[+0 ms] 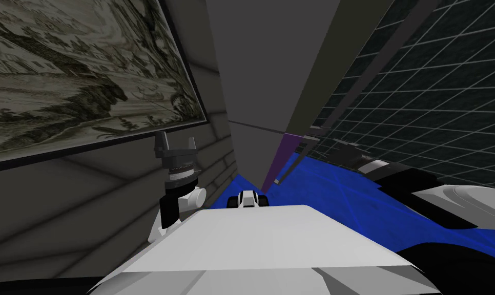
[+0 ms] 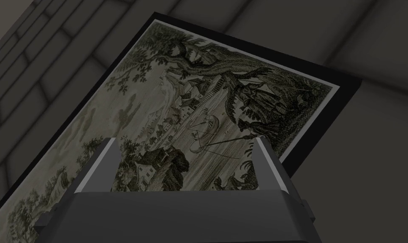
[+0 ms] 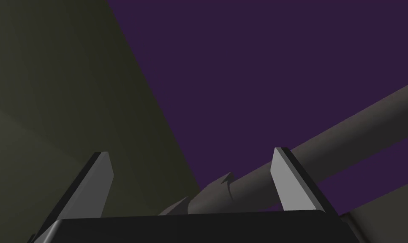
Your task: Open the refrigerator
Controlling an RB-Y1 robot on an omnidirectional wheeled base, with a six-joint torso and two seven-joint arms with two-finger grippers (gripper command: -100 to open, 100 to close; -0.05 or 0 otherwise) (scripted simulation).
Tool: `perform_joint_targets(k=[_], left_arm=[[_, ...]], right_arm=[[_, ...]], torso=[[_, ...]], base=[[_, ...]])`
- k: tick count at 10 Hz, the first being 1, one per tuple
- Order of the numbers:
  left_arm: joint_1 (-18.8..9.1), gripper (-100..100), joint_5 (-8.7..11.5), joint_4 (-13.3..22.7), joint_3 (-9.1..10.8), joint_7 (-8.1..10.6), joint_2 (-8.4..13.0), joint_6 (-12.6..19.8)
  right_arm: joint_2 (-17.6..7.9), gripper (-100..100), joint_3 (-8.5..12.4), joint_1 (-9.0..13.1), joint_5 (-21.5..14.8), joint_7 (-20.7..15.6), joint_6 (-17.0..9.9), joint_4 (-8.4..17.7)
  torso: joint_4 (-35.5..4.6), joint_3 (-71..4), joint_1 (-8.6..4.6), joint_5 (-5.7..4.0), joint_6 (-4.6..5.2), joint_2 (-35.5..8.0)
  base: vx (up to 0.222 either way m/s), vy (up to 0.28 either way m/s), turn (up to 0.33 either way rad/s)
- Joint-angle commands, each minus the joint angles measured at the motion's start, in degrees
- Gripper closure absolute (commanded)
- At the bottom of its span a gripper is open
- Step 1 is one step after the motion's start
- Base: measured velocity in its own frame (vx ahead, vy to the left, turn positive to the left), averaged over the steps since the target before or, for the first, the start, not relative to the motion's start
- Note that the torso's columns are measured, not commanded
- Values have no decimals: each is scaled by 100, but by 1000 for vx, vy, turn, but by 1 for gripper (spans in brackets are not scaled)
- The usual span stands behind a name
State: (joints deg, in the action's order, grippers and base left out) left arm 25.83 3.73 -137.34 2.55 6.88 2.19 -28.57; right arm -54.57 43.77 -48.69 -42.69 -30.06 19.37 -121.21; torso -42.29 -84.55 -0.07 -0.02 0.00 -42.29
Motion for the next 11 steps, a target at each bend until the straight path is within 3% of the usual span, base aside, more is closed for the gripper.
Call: perform_joint_targets(k=[1, 5, 7, 8, 10, 11], left_arm=[[0, 0, 0, 0, 0, 0, 0, 0], [0, 0, 0, 0, 1, 0, 1, 0], [-1, 0, 0, 0, 1, 0, 1, 0], [0, 0, 0, 0, 1, 0, 2, 0], [0, 0, 0, 1, 3, 0, 4, 0], [-1, 0, 1, 1, 4, 0, 4, 0]], right_arm=[[-83, -100, 141, -95, 7, 63, -176, 207], [-175, -100, 318, -236, 12, 151, -415, 432], [-131, -100, 315, -241, 1, 132, -438, 452], [-128, 100, 314, -244, 0, 130, -439, 454], [-132, 100, 259, -77, 106, 21, -17, 468], [-132, 100, 259, -77, 106, 21, 2, 468]], torso=[[5, -10, 4, 1, -2, 14], [13, -9, 91, 23, -58, 16], [9, -18, 28, 14, -34, 23], [5, -12, -12, -3, -19, 15], [-2, -20, -44, 4, -19, 22], [0, -31, -67, -1, -26, 33]], base=[[99, 259, -88], [45, 224, -93], [3, 53, -25], [-7, 17, -8], [1, -189, -40], [-50, -240, -6]])
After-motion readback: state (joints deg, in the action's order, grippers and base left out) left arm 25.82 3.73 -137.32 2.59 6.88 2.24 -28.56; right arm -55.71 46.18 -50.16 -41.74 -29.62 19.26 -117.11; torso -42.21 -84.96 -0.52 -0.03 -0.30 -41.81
